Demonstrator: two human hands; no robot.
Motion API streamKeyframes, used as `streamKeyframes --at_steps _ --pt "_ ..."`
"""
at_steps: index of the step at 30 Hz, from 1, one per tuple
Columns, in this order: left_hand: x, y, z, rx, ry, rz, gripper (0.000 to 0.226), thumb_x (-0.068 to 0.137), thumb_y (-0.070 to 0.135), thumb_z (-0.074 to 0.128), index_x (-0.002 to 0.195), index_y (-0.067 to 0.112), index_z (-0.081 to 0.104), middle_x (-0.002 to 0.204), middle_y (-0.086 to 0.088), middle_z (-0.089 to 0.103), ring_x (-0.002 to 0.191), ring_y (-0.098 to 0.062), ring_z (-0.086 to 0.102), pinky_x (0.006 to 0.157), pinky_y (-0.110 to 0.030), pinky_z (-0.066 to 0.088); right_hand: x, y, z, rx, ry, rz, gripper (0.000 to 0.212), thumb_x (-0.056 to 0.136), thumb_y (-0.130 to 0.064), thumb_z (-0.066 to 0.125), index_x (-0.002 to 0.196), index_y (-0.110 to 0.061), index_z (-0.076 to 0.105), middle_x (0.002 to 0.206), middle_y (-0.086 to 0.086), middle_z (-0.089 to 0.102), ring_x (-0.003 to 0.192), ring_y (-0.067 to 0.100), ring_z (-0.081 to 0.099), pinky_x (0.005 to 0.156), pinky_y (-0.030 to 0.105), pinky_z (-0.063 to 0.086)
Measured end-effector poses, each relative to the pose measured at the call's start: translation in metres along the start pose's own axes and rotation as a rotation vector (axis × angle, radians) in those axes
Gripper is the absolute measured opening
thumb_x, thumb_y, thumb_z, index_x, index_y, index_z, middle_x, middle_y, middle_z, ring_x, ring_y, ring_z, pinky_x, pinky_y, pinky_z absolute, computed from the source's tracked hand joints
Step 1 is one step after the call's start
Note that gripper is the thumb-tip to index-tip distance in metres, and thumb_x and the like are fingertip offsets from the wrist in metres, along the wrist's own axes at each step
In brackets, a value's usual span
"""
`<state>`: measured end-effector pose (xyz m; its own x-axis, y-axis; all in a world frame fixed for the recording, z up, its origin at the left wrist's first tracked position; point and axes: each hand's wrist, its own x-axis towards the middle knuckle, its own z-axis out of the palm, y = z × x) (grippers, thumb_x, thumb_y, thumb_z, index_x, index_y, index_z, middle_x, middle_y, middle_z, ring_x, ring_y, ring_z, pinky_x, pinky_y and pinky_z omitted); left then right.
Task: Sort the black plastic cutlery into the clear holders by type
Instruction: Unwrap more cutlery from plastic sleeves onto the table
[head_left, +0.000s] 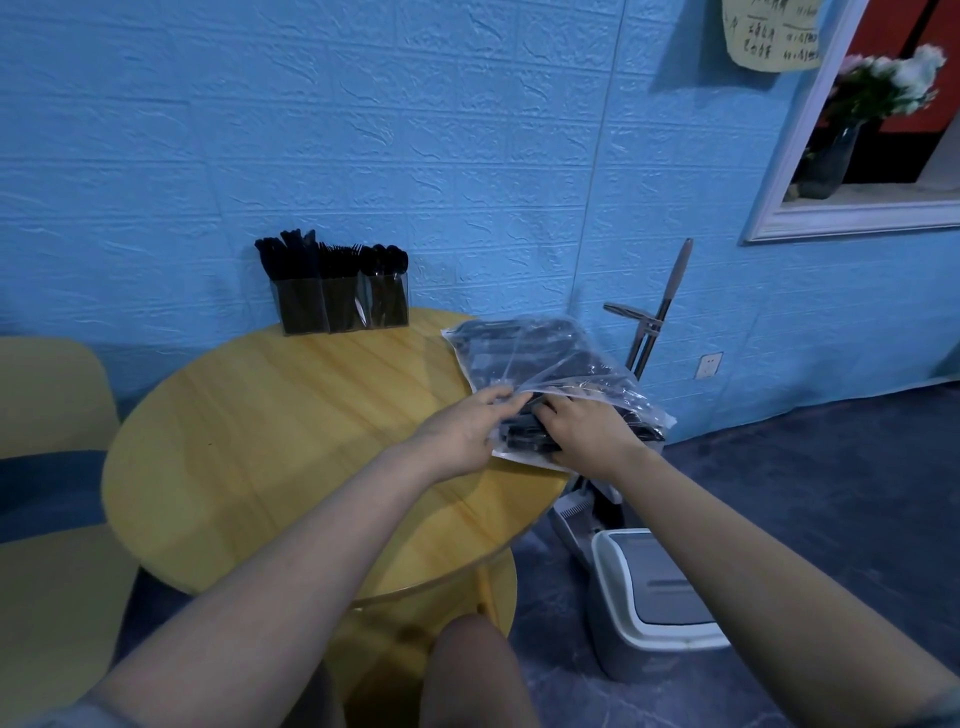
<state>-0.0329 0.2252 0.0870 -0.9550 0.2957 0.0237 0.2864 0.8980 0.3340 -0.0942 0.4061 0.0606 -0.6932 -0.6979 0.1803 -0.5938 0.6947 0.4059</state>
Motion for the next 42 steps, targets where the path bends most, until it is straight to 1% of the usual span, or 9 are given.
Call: streamKeyframes --at_steps 2,4,7,11,20,24,33,37,42 --pt "0.000 0.000 -0.001 0.008 0.008 -0.021 0.072 0.093 -0.001 0.042 0.150 0.036 0.017 0.157 0.011 0.014 0.131 -0.013 0.038 0.081 -0.024 0.045 -0.003 0.004 0.000 0.030 0.039 0.009 0.044 0.067 -0.022 0.077 0.105 -0.005 0.065 0.105 0.012 0.063 0.095 0.035 0.060 0.079 0.041 0.048" --pt "0.000 0.002 -0.001 0.026 0.011 -0.038 0.075 0.093 -0.003 0.042 0.149 0.039 0.016 0.157 0.011 0.014 0.123 -0.014 0.044 0.077 -0.029 0.049 -0.007 0.006 -0.001 0.108 0.028 0.045 0.046 0.074 -0.021 0.073 0.115 -0.006 0.060 0.114 0.012 0.060 0.099 0.034 0.059 0.077 0.042 0.050" --pt "0.001 0.004 -0.001 0.061 0.018 -0.040 0.078 0.092 -0.005 0.042 0.148 0.043 0.016 0.157 0.012 0.013 0.131 -0.016 0.038 0.081 -0.032 0.051 -0.012 0.010 -0.002 0.195 0.094 0.076 0.052 0.078 -0.022 0.072 0.125 -0.006 0.056 0.122 0.013 0.057 0.103 0.034 0.059 0.074 0.045 0.053" --pt "0.002 0.003 -0.001 0.088 0.024 -0.035 0.076 0.092 -0.004 0.043 0.149 0.040 0.017 0.156 0.009 0.015 0.134 -0.018 0.035 0.083 -0.033 0.051 -0.021 0.010 0.004 0.255 0.215 -0.030 0.056 0.062 -0.031 0.087 0.108 -0.006 0.067 0.114 0.013 0.065 0.090 0.032 0.068 0.058 0.038 0.056" --pt "0.002 0.003 0.004 0.008 -0.011 -0.015 0.072 0.093 0.000 0.050 0.150 0.031 0.019 0.155 0.007 0.019 0.136 -0.016 0.032 0.105 -0.027 0.037 -0.051 0.003 0.005 0.313 0.304 -0.224 0.065 0.061 -0.023 0.087 0.117 -0.008 0.060 0.128 0.007 0.060 0.123 0.026 0.053 0.102 0.039 0.042" --pt "0.001 0.004 0.007 -0.015 -0.052 -0.014 0.074 0.092 0.009 0.057 0.151 0.026 0.016 0.154 0.003 0.021 0.138 -0.016 0.029 0.109 -0.024 0.028 -0.050 0.004 0.007 0.223 0.194 -0.287 0.068 0.061 -0.035 0.083 0.118 -0.015 0.052 0.144 0.013 0.044 0.137 0.028 0.032 0.114 0.041 0.028" --pt "-0.001 -0.002 0.012 -0.156 -0.001 -0.043 0.067 0.091 -0.003 0.049 0.149 0.019 0.026 0.156 -0.003 0.024 0.143 -0.016 0.023 0.111 -0.018 0.016 -0.020 0.005 0.000 0.132 -0.004 -0.331 0.085 0.057 -0.028 0.079 0.134 -0.012 0.046 0.124 0.010 0.058 0.116 0.028 0.054 0.102 0.043 0.042" --pt "-0.005 -0.010 0.014 -0.205 0.025 -0.041 0.063 0.090 -0.009 0.042 0.146 0.020 0.036 0.156 -0.003 0.025 0.143 -0.015 0.022 0.110 -0.017 0.015 -0.030 0.001 -0.001 0.112 0.158 -0.394 0.053 0.058 -0.020 0.080 0.108 -0.011 0.062 0.103 0.006 0.064 0.096 0.028 0.062 0.087 0.038 0.050" --pt "-0.008 -0.013 0.019 -0.260 0.017 -0.049 0.058 0.094 -0.005 0.038 0.146 0.020 0.036 0.156 -0.004 0.024 0.144 -0.015 0.021 0.109 -0.017 0.015 -0.045 -0.012 -0.001 0.139 0.347 -0.432 0.043 0.065 -0.012 0.075 0.106 -0.011 0.062 0.103 0.004 0.064 0.096 0.025 0.059 0.096 0.039 0.040"
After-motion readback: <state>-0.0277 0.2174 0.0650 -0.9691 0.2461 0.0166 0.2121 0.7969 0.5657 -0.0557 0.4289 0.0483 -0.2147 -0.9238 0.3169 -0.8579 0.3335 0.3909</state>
